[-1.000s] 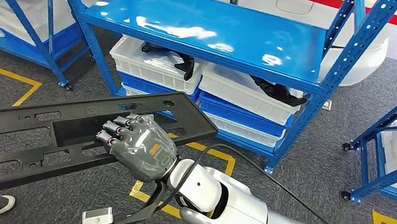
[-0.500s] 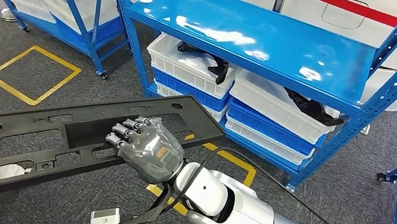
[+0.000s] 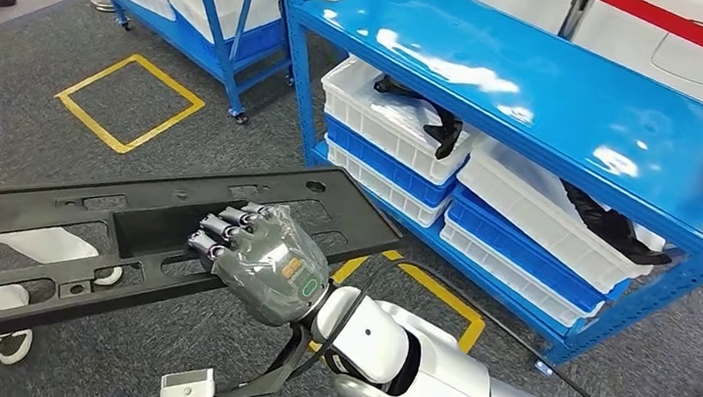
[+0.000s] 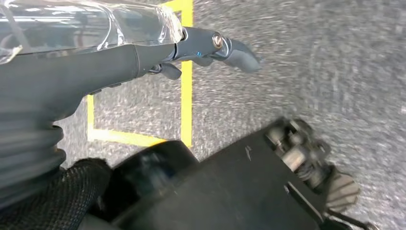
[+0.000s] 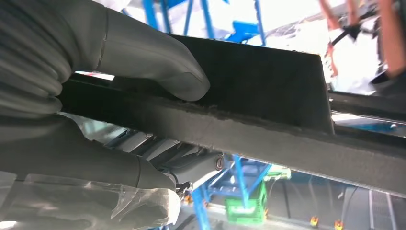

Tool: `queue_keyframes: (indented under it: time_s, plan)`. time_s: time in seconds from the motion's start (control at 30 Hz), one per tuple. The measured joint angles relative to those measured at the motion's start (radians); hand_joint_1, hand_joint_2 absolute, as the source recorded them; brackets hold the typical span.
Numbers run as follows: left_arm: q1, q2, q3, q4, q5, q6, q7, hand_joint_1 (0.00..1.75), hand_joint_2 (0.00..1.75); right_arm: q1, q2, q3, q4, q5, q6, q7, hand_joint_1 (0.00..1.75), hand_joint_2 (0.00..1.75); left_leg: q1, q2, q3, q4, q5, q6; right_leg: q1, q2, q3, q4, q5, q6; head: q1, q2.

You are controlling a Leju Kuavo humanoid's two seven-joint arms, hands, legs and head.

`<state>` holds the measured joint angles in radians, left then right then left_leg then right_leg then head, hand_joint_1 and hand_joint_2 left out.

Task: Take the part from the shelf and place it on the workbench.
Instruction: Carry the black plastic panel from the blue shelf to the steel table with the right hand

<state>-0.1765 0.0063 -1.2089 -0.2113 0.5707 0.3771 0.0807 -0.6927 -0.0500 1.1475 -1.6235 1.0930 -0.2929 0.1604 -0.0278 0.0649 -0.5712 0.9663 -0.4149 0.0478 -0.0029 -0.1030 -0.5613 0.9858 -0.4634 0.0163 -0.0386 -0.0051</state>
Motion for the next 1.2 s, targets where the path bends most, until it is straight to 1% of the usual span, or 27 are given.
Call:
queue_keyframes:
  time_s: [0.03,0.07,0.17,0.3,0.33,0.37,0.4,0.47,0.5,0.53,0.6,0.63,0.67,0.73,0.77,0.8,0.83,0.87,0.9,0.93,0.97,1.0,1.03,1.07,1.13,1.17,1.2]
  plan:
    - [0.0,0.001,0.0,0.0,0.001,0.0,0.0,0.0,1.75,0.0,-0.001,0.0,-0.002,-0.008,0.007,0.0,1.75,1.75,0.003,-0.014,0.002,-0.007,0.002,0.003,0.001,-0.012,0.001,-0.001,-0.002,0.004,0.0,0.0]
    - [0.001,0.001,0.0,0.0,0.003,0.0,0.0,0.0,1.75,0.001,-0.003,0.0,-0.004,-0.015,0.016,0.0,1.75,1.75,0.006,-0.027,0.004,-0.014,0.007,0.005,0.001,-0.008,0.001,0.004,-0.009,0.008,0.001,0.0]
    - [0.001,0.001,0.0,0.0,0.006,0.001,0.002,0.0,1.75,0.0,-0.006,0.0,-0.007,-0.027,0.033,0.0,1.75,1.75,0.014,-0.053,0.014,-0.028,0.018,0.013,-0.004,0.058,-0.021,0.069,-0.055,0.014,0.002,0.0]
    - [-0.001,0.001,0.0,0.0,0.005,-0.001,0.005,0.0,1.75,0.0,-0.009,0.001,-0.008,-0.032,0.04,0.0,1.75,1.75,0.015,-0.066,0.014,-0.029,0.019,0.016,-0.004,0.084,-0.057,0.146,-0.09,0.015,0.005,0.0]
    - [-0.002,0.001,0.0,0.0,0.002,-0.004,0.007,0.0,1.75,0.0,-0.013,0.001,-0.008,-0.037,0.045,0.0,1.75,1.75,0.016,-0.085,0.015,-0.028,0.018,0.016,-0.005,0.091,-0.083,0.191,-0.095,0.016,0.006,0.0]
    - [-0.004,0.001,0.0,0.0,-0.001,-0.006,0.009,0.0,1.75,0.0,-0.017,0.001,-0.008,-0.041,0.05,0.0,1.75,1.75,0.017,-0.107,0.016,-0.026,0.018,0.016,-0.006,0.098,-0.098,0.211,-0.086,0.018,0.007,0.0]
    - [-0.005,0.001,0.0,0.0,-0.004,-0.008,0.011,0.0,1.75,-0.001,-0.021,0.001,-0.008,-0.043,0.053,0.001,1.75,1.75,0.02,-0.131,0.017,-0.022,0.016,0.014,-0.009,0.107,-0.095,0.191,-0.057,0.022,0.007,0.0]
    - [-0.01,0.001,0.0,0.0,-0.008,-0.009,0.014,0.0,1.75,-0.006,-0.025,0.001,-0.009,-0.035,0.054,0.004,1.75,1.75,0.023,-0.17,0.013,-0.01,0.01,0.004,-0.02,0.153,-0.05,0.077,0.006,0.028,0.007,0.0]
    - [-0.012,0.001,0.0,0.0,-0.01,-0.009,0.014,0.0,1.75,-0.008,-0.027,0.001,-0.01,-0.026,0.053,0.007,1.75,1.75,0.025,-0.183,0.008,-0.004,0.008,-0.002,-0.024,0.174,-0.031,0.031,0.02,0.029,0.008,0.0]
    - [-0.014,0.001,0.0,0.0,-0.011,-0.008,0.013,0.0,1.75,-0.009,-0.029,0.001,-0.011,-0.015,0.052,0.01,1.75,1.75,0.026,-0.194,0.001,-0.001,0.007,-0.008,-0.025,0.188,-0.023,0.012,0.021,0.026,0.008,0.0]
    - [-0.013,0.002,0.0,0.0,-0.012,-0.008,0.011,0.0,1.75,-0.012,-0.031,0.001,-0.013,0.002,0.05,0.014,1.75,1.75,0.031,-0.214,-0.009,-0.001,0.01,-0.019,-0.021,0.173,-0.024,0.01,0.02,0.014,0.008,0.0]
    - [-0.013,0.002,0.001,-0.001,-0.012,-0.007,0.01,0.0,1.75,-0.014,-0.031,0.001,-0.013,0.007,0.05,0.015,1.75,1.75,0.031,-0.203,-0.014,0.004,0.008,-0.023,-0.021,0.161,-0.023,0.008,0.021,0.008,0.007,0.0]
    - [-0.013,0.002,0.001,-0.001,-0.012,-0.006,0.01,0.0,1.75,-0.018,-0.031,0.0,-0.014,0.01,0.048,0.015,1.75,1.75,0.03,-0.177,-0.025,0.024,-0.002,-0.029,-0.022,0.147,-0.022,0.007,0.021,0.002,0.006,0.0]
    - [-0.015,0.003,0.001,-0.001,-0.012,-0.006,0.008,0.0,1.75,-0.026,-0.031,0.0,-0.015,0.015,0.048,0.013,1.75,1.75,0.029,-0.11,-0.075,0.127,-0.05,-0.039,-0.021,0.121,-0.018,0.006,0.019,-0.006,0.002,0.0]
    - [-0.017,0.003,0.002,-0.001,-0.012,-0.006,0.007,0.0,1.75,-0.029,-0.031,0.0,-0.015,0.018,0.049,0.011,1.75,1.75,0.03,-0.092,-0.111,0.201,-0.08,-0.043,-0.02,0.106,-0.017,0.006,0.017,-0.009,0.0,0.0]
    - [-0.02,0.003,0.003,-0.001,-0.011,-0.006,0.006,0.0,1.75,-0.029,-0.031,0.001,-0.015,0.022,0.05,0.008,1.75,1.75,0.032,-0.087,-0.141,0.265,-0.101,-0.046,-0.018,0.091,-0.015,0.006,0.015,-0.011,0.0,0.0]
    - [-0.022,0.003,0.003,-0.002,-0.011,-0.007,0.005,0.0,1.75,-0.03,-0.03,0.002,-0.015,0.025,0.051,0.005,1.75,1.75,0.033,-0.086,-0.157,0.301,-0.109,-0.046,-0.017,0.076,-0.013,0.006,0.012,-0.012,0.0,0.0]
    - [-0.022,0.003,0.003,-0.002,-0.011,-0.007,0.005,0.0,1.75,-0.03,-0.029,0.003,-0.015,0.027,0.052,0.002,1.75,1.75,0.033,-0.085,-0.152,0.297,-0.098,-0.045,-0.015,0.063,-0.01,0.006,0.01,-0.013,0.0,0.0]
    - [-0.021,0.003,0.003,-0.002,-0.012,-0.007,0.006,0.0,1.75,-0.03,-0.028,0.005,-0.015,0.029,0.053,-0.001,1.75,1.75,0.032,-0.081,-0.126,0.251,-0.07,-0.041,-0.014,0.05,-0.006,0.006,0.007,-0.013,0.0,0.0]
    - [-0.018,0.003,0.003,-0.002,-0.012,-0.007,0.007,0.0,1.75,-0.03,-0.025,0.006,-0.015,0.03,0.054,-0.002,1.75,1.75,0.028,-0.065,-0.088,0.176,-0.034,-0.034,-0.012,0.038,-0.002,0.006,0.004,-0.012,0.0,0.0]
    - [-0.015,0.004,0.003,-0.002,-0.012,-0.007,0.01,0.0,1.75,-0.031,-0.024,0.006,-0.015,0.029,0.054,-0.001,1.75,1.75,0.02,-0.038,-0.051,0.104,-0.009,-0.026,-0.01,0.027,0.002,0.004,0.002,-0.011,0.0,0.0]
    - [-0.011,0.006,0.003,-0.002,-0.012,-0.007,0.012,0.0,1.75,-0.031,-0.022,0.006,-0.015,0.028,0.054,-0.001,1.75,1.75,0.011,-0.014,-0.024,0.043,0.008,-0.017,-0.007,0.016,0.004,0.003,0.0,-0.008,0.0,0.0]
    - [-0.009,0.008,0.003,-0.002,-0.012,-0.007,0.014,0.0,1.75,-0.031,-0.021,0.006,-0.015,0.027,0.053,-0.001,1.75,1.75,0.003,0.004,-0.011,0.01,0.013,-0.01,-0.005,0.006,0.005,0.002,-0.002,-0.006,-0.001,0.0]
    - [-0.007,0.009,0.003,-0.002,-0.012,-0.007,0.015,0.0,1.75,-0.031,-0.02,0.007,-0.015,0.027,0.053,0.0,1.75,1.75,-0.003,0.005,-0.01,0.0,0.008,-0.006,-0.003,-0.006,0.005,0.0,-0.003,-0.002,-0.001,0.0]
    - [-0.007,0.011,0.003,-0.002,-0.012,-0.007,0.016,0.0,1.75,-0.029,-0.019,0.008,-0.014,0.027,0.051,-0.001,1.75,1.75,-0.001,-0.022,-0.011,-0.01,0.013,0.002,-0.003,-0.023,0.008,0.0,-0.009,0.008,-0.001,0.0]
    - [-0.006,0.01,0.003,-0.002,-0.012,-0.007,0.016,0.0,1.75,-0.029,-0.017,0.008,-0.014,0.027,0.051,-0.002,1.75,1.75,0.003,-0.037,-0.007,-0.015,0.017,0.007,-0.004,-0.009,0.007,0.012,-0.02,0.012,-0.001,0.0]
    - [-0.007,0.01,0.003,-0.002,-0.012,-0.007,0.017,0.0,1.75,-0.029,-0.016,0.008,-0.014,0.028,0.05,-0.002,1.75,1.75,0.007,-0.049,-0.003,-0.02,0.02,0.012,-0.004,0.017,-0.004,0.043,-0.039,0.015,0.0,0.0]
